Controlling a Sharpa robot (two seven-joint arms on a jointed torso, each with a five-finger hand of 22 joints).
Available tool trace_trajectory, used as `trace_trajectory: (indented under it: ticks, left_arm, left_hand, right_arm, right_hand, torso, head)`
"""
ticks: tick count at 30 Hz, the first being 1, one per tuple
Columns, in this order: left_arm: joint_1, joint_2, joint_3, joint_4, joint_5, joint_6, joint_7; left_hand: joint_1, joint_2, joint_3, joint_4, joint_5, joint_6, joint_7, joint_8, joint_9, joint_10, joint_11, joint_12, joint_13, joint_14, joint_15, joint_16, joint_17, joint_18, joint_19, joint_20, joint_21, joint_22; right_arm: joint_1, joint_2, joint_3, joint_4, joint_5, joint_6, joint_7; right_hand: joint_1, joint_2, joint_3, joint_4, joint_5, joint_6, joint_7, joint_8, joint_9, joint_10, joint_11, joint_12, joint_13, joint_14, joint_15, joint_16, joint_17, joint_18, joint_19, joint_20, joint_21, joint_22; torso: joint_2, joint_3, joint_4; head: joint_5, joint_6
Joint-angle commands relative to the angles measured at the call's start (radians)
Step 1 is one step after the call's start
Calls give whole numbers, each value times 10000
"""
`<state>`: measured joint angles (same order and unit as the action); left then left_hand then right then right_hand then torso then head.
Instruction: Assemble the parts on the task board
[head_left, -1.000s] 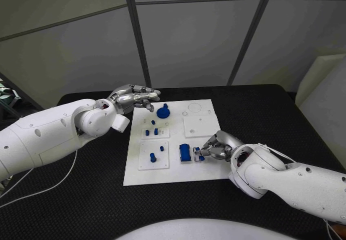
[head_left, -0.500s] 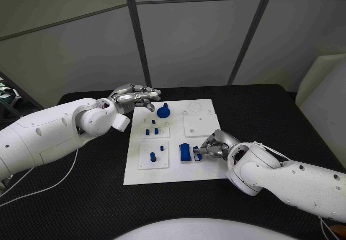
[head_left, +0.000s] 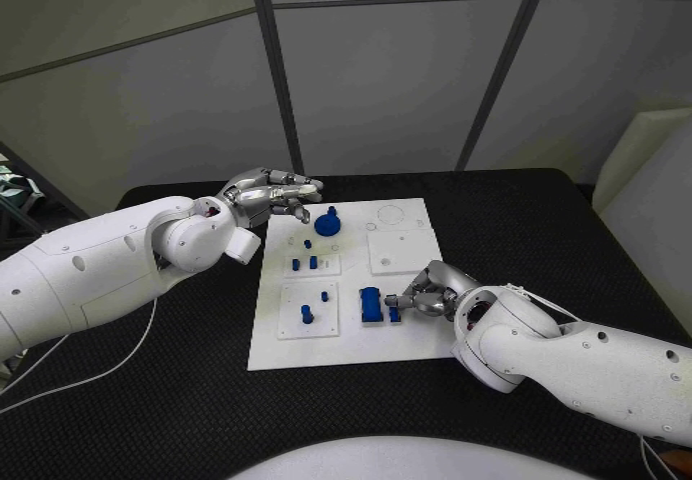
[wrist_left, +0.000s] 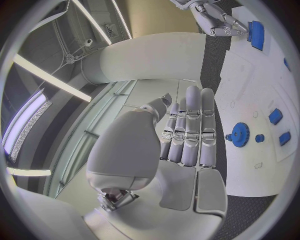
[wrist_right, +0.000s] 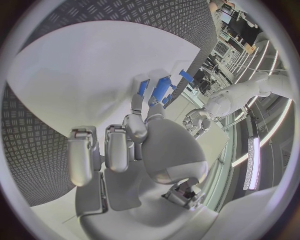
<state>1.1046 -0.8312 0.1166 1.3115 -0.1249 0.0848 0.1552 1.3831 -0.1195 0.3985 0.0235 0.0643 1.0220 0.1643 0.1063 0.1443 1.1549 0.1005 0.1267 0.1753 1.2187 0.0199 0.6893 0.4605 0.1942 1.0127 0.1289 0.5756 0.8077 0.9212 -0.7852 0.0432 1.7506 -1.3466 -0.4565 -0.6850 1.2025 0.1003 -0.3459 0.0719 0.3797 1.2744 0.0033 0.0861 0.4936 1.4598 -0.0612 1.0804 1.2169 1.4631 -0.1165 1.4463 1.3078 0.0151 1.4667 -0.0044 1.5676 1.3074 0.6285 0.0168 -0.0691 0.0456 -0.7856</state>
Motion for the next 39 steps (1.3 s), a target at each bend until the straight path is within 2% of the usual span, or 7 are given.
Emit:
trace_trajectory:
  ticks: [1,10,14,20,24,31,39]
  left_arm:
    - [18,9,7,11,7,127,26]
    - [18,11,7,-6,7,130,26]
    - [17,7,7,-32,7,116,39]
    - [7,12,0,-55,7,-74,212]
    - [-73,130,-8,-148,121,-683,735]
    - [-269,519,-20,-494,739,-1882,1593]
    - [-383,1364,-223,-1542,1776,-3556,2509]
  left_hand:
    - [-81,-13,-27,36,-51,-49,0,-65,9,-73,1,-26,9,-56,41,-53,-8,-128,-17,15,-42,-15]
    - [-81,-13,-27,36,-51,-49,0,-65,9,-73,1,-26,9,-56,41,-53,-8,-128,-17,15,-42,-15]
    - [-72,-14,-26,30,-53,-52,-2,-68,11,-78,-1,-26,14,-57,39,-55,-7,-127,-14,15,-51,-21]
    - [-74,-16,-28,31,-54,-52,-3,-68,12,-78,-1,-26,15,-57,39,-56,-7,-127,-13,15,-53,-22]
    - [-191,8,-50,142,-77,-40,-85,-70,51,-76,12,-16,63,-588,99,-582,-220,-149,-335,73,-453,-238]
    - [-292,44,130,415,-79,-327,-127,-237,-14,-553,250,-362,-375,-2576,848,-3572,-1482,-389,-2455,646,-2835,-1720]
    - [-428,46,-33,703,-89,-662,-224,-367,-383,-1232,147,-533,-1071,-3633,844,-5632,-2578,-372,-3855,1402,-4516,-3133]
  right_arm:
    - [11,-27,2,47,-190,56,-25]
    - [10,-301,-3,162,-619,-389,429]
    - [12,-623,-3,258,-72,-751,1641]
    - [218,-1063,9,24,2434,-855,3947]
    - [671,-982,18,-1068,6051,-101,6470]
    - [1192,-194,30,-3233,8910,1096,8585]
    - [1398,1169,44,-5763,10329,2075,9842]
  right_hand:
    - [-116,-35,-44,106,-70,42,29,-41,27,41,-17,-3,3,654,-62,40,530,-151,1041,-54,32,2634]
    - [269,-254,-36,72,-113,-194,86,-185,58,-5,26,-70,-19,623,-43,-50,392,-151,1041,-44,32,2634]
    - [790,-414,19,-138,-103,-1294,419,-266,-183,-200,279,-469,-263,533,139,-302,14,-103,959,89,-129,2495]
    - [1448,-427,81,-547,-98,-1642,587,-232,-372,-1368,430,-3482,-2334,45,312,-1501,-1612,418,-18,258,-2015,928]
    - [2265,94,96,-1116,-60,-1805,847,-256,-640,-3043,764,-6705,-4878,-2326,688,-6219,-6671,1555,-3336,646,-8150,-3763]
    - [2673,853,-786,-2055,-178,-2188,1363,-259,-1705,-3619,1476,-8965,-7991,-4058,1639,-9296,-8552,1645,-4652,1341,-11289,-6021]
    - [2017,1395,-1117,-2943,-385,-2464,1372,-240,-2791,-3623,1925,-10099,-10189,-4781,2221,-11869,-10680,1511,-5396,2054,-13448,-7737]
  torso:
    - [0,2,-6]
    - [-6,9,2]
    - [-17,16,-19]
    - [-97,-12,-37]
    - [-312,-35,-74]
    - [-711,-104,-111]
    - [-1156,-210,-193]
  head:
    - [0,-2]
    - [-27,50]
    - [-38,100]
    - [-135,308]
    - [-202,478]
    - [-236,856]
    - [-146,1332]
